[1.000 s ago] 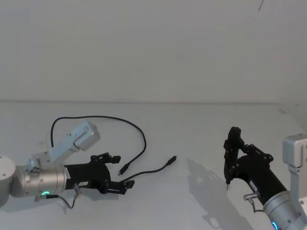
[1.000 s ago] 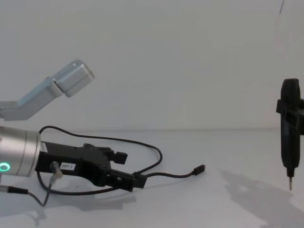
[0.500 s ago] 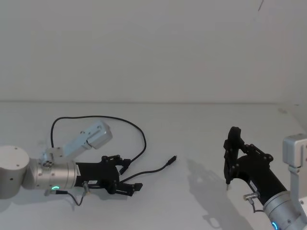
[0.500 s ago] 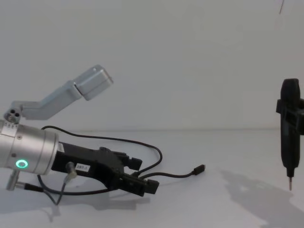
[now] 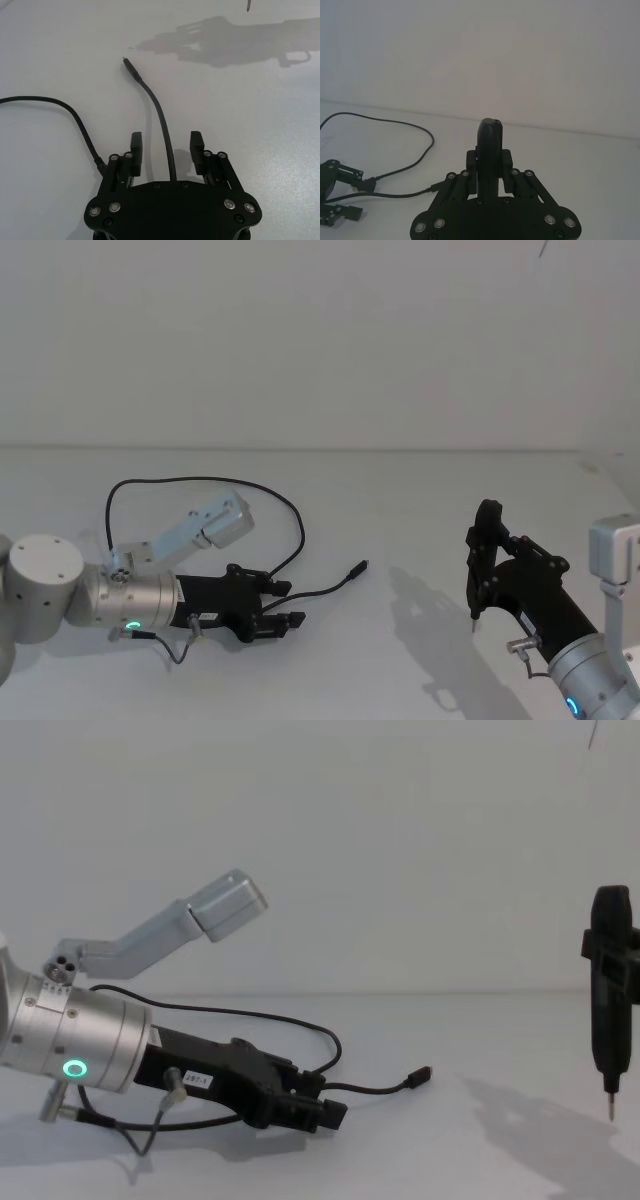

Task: Pick up the data cable with the one hand.

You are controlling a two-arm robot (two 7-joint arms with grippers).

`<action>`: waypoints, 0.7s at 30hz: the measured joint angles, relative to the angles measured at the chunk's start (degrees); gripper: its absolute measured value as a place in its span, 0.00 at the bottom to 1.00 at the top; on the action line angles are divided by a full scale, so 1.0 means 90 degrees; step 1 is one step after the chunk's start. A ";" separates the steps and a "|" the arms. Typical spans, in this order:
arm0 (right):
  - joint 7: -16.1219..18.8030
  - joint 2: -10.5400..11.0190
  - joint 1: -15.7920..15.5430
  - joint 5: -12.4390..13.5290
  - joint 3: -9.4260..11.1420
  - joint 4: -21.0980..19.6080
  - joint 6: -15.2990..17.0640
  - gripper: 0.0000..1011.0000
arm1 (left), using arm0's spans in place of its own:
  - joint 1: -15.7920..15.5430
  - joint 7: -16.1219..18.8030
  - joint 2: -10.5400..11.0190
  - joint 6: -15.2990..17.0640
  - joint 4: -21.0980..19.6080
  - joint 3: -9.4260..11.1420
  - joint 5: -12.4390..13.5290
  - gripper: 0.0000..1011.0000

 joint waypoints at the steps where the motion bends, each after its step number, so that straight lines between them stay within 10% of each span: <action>1: 0.0000 0.0000 0.0000 0.0000 0.0000 0.0000 0.0000 0.28 | -0.0007 0.0001 -0.0007 0.0000 0.0008 0.0009 0.0003 0.57; 21: 0.0000 0.0000 0.0000 0.0000 0.0000 0.0001 0.0000 0.28 | 0.0155 0.0254 0.0269 -0.0016 -0.0596 0.0065 -0.0006 0.04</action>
